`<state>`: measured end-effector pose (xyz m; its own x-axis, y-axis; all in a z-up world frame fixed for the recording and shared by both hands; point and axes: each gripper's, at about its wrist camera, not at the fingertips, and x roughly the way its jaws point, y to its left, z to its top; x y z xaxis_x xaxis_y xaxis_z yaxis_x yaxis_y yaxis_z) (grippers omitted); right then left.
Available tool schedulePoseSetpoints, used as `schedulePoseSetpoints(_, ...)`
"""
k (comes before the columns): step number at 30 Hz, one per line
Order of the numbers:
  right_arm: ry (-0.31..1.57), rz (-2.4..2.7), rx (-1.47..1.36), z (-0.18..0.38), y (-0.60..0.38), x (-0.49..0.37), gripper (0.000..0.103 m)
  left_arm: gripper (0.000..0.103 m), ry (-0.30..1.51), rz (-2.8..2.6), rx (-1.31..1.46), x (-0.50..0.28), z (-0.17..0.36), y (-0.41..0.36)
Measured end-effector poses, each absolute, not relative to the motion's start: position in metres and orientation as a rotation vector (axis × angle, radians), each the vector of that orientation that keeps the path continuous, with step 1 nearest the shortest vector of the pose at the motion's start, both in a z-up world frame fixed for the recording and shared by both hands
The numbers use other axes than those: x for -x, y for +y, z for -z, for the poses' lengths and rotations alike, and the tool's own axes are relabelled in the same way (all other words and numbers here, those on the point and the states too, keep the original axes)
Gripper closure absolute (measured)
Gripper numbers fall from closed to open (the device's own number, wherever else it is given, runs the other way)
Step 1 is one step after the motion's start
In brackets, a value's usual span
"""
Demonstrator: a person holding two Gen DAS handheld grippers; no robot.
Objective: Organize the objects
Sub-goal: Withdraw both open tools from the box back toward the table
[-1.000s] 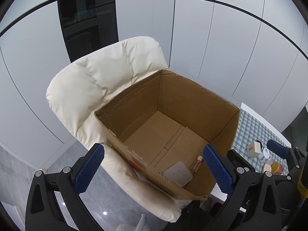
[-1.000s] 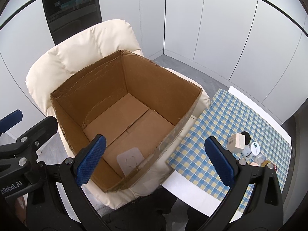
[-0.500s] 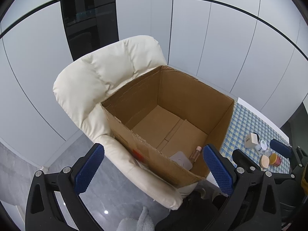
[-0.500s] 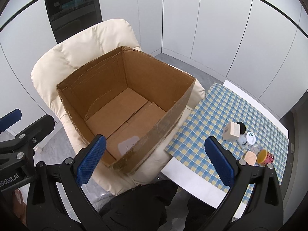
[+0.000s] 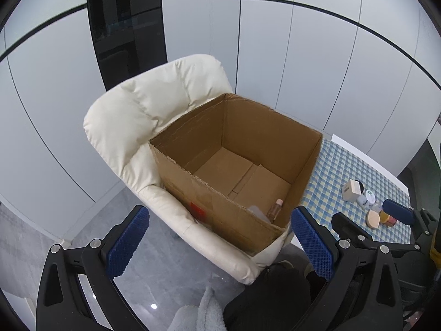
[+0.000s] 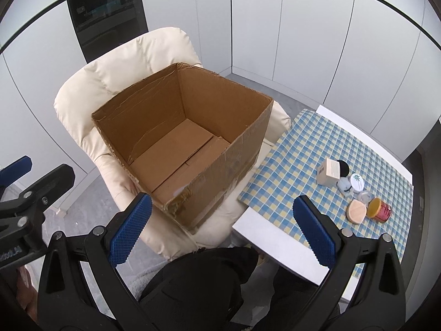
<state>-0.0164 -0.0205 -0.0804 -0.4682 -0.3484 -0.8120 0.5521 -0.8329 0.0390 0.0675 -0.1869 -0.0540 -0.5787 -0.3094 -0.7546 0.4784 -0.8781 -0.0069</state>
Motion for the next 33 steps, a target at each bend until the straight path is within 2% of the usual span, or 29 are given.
schedulePoseSetpoints(33,0.265,2.384,-1.186,0.064,0.059,-0.061,0.000,0.001,0.182,2.506,-1.084,-0.127,0.045,-0.124)
